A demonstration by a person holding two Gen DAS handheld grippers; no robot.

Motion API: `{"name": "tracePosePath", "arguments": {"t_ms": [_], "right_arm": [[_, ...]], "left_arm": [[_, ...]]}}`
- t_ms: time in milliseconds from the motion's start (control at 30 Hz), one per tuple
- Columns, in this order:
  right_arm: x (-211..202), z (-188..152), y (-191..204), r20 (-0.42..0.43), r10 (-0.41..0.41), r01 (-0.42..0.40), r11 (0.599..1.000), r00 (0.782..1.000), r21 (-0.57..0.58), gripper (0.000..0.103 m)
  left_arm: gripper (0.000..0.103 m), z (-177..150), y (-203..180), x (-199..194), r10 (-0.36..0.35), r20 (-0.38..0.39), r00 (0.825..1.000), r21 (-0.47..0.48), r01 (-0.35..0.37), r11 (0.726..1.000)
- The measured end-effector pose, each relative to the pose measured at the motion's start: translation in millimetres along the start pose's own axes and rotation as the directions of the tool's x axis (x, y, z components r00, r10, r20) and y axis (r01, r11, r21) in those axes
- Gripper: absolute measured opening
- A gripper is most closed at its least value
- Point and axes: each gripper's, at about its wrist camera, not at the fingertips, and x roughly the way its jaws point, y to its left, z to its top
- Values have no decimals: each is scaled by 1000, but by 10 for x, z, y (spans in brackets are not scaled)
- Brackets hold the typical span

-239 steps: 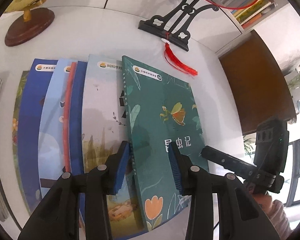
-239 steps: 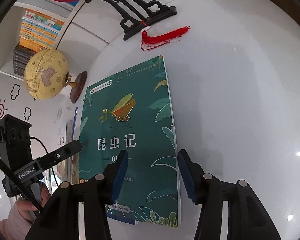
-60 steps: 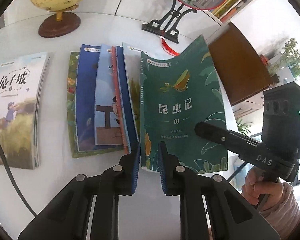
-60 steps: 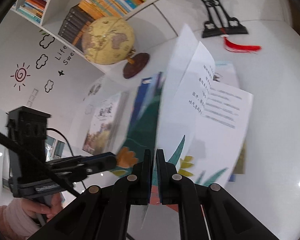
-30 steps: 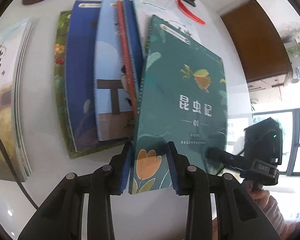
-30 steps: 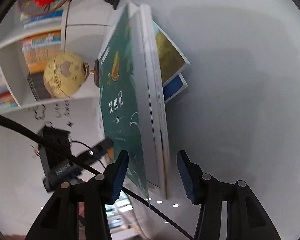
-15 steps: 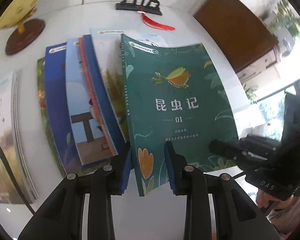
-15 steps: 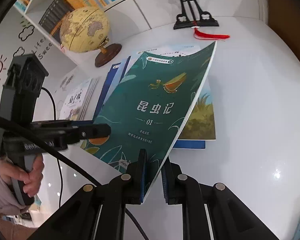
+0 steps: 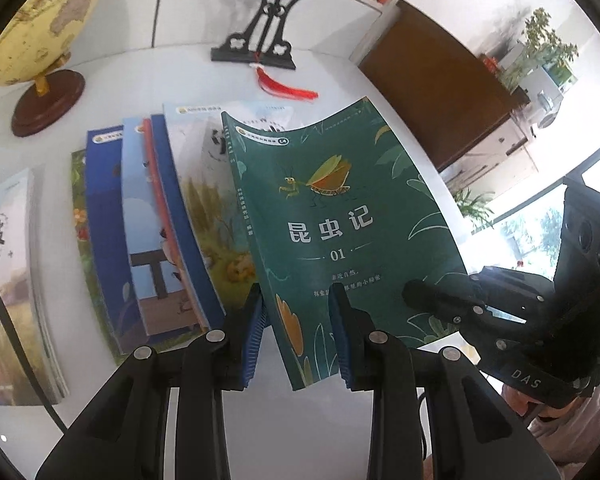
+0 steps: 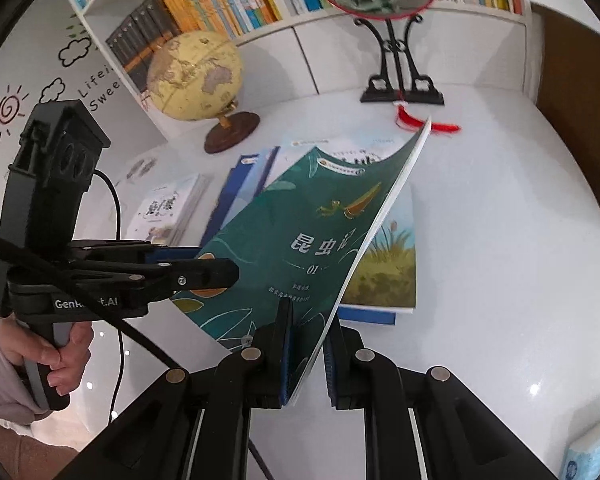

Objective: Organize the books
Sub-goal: 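Carry the green book with both grippers to open table space by the globe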

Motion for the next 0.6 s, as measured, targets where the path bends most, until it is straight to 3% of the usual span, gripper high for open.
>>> {"name": "tracePosePath", "arguments": {"t_ms": [300, 600], "right_arm": [[43, 251, 360, 34, 48, -46, 997, 998, -61, 13], [354, 557, 1146, 23, 130, -124, 976, 991, -176, 13]], "left_arm": [[27, 17, 321, -447, 51, 114, 992, -73, -43, 996], [27, -118, 1046, -1031, 140, 190, 972, -185, -104, 977]]}}
